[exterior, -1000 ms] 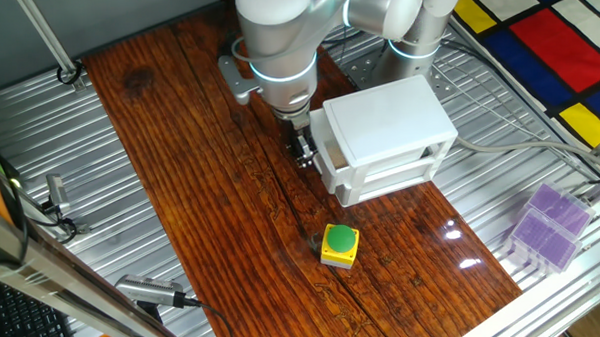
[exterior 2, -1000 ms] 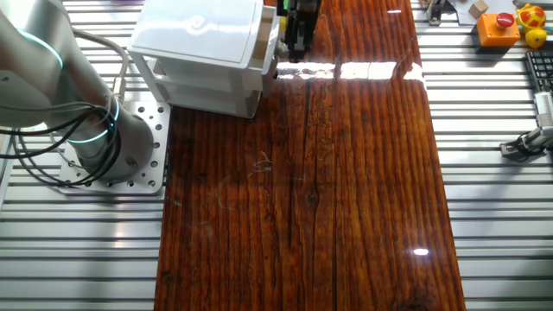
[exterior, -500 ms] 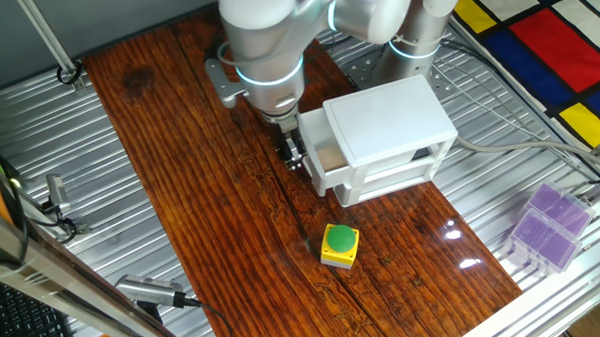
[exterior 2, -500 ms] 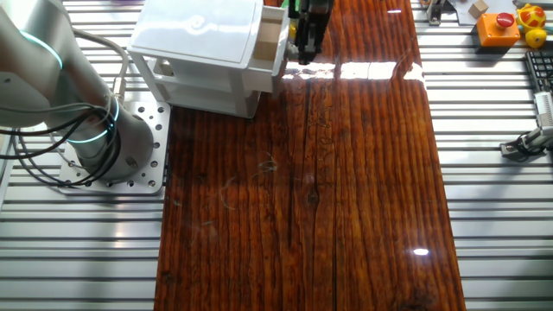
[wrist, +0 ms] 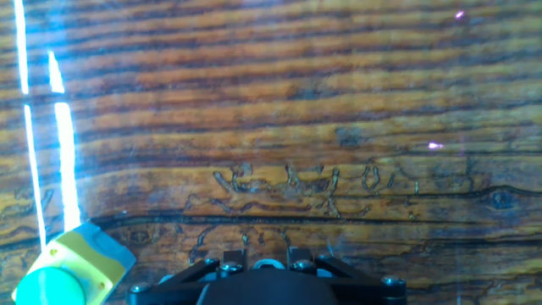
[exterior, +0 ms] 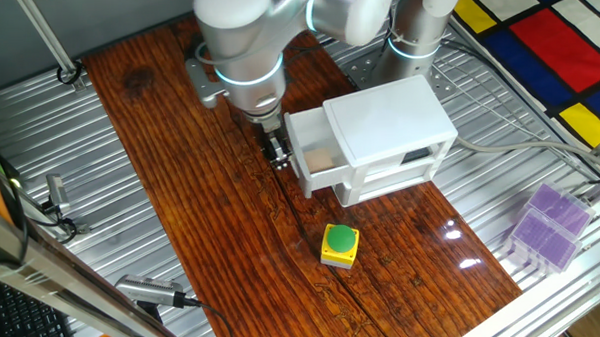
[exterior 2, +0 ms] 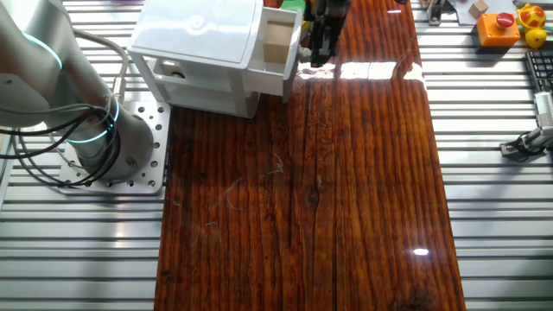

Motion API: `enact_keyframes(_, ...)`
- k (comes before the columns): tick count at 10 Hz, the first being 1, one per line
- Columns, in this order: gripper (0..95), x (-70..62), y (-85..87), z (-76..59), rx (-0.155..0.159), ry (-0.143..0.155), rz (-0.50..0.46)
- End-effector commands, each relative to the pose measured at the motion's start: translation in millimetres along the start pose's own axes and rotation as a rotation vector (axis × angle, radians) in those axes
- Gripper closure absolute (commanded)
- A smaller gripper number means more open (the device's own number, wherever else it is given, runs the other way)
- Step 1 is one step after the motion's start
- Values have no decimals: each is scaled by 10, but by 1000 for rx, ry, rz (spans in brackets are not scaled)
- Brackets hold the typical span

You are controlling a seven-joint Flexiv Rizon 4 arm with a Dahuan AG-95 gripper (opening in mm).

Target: Take something out of a drawer

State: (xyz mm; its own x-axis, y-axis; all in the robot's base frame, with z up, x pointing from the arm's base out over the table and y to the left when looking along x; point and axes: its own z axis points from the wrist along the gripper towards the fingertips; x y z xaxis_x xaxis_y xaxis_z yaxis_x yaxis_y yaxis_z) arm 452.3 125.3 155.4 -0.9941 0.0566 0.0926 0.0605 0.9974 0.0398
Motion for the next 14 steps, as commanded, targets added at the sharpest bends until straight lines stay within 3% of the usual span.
enact_keyframes(1,950,-13,-7,2,2,0,1)
enact_keyframes(12,950,-90,-8,1,7,1,2)
enact_keyframes(13,760,-90,-8,1,6,-5,-6)
enact_keyframes(14,760,-90,-8,1,6,-5,-6)
